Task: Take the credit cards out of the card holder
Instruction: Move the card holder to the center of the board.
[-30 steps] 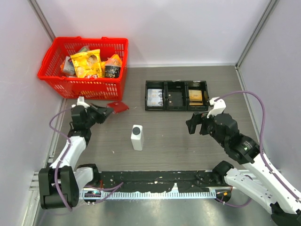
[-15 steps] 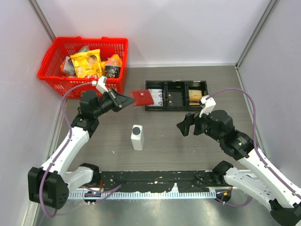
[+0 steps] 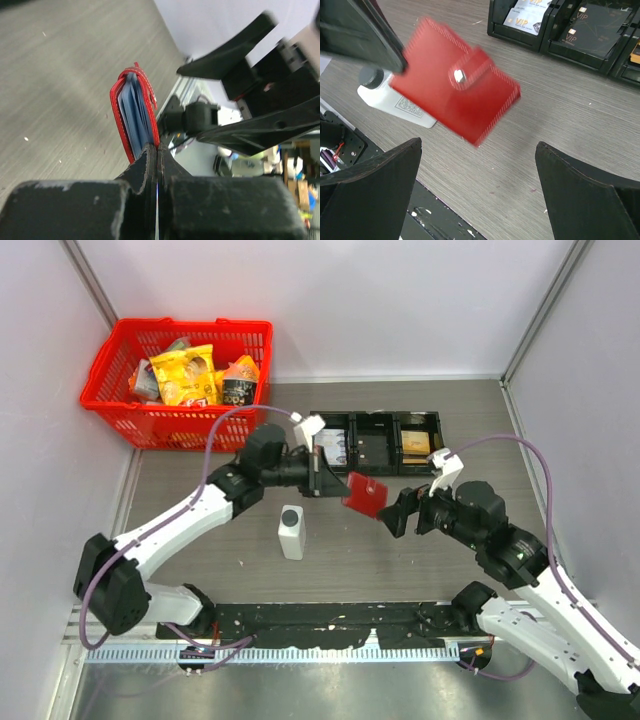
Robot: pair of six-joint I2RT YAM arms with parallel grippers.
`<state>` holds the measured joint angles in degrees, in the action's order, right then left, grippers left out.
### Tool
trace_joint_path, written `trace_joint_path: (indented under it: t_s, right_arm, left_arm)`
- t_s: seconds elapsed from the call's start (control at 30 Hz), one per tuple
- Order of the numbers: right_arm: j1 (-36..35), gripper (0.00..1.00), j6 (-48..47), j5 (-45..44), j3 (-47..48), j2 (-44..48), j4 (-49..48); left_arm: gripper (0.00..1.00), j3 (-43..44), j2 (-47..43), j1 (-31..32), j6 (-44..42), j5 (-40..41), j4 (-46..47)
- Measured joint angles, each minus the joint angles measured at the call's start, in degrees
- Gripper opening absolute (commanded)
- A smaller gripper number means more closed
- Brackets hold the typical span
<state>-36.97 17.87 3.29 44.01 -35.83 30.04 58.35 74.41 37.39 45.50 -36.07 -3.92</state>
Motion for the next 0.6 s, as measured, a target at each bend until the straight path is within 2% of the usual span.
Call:
trace_joint_path:
  t_s: [0.27, 0.5, 0.6]
  right_arm:
    - [0.0, 1.00, 0.4, -2.1, 0.1, 3.5, 3.6]
    - [0.0, 1.00, 1.2, -5.0, 0.1, 4.7, 6.3]
    - [0.0, 1.00, 1.8, -5.4, 0.1, 5.0, 7.2]
  left_arm:
    - [0.00, 4.1, 12.2, 10.8, -8.2, -1.8, -5.0]
    - [0.00, 5.8, 21.4, 14.2, -15.3, -3.0, -9.6]
    - [0.15, 8.5, 24.7, 14.2, -20.2, -1.6, -14.6]
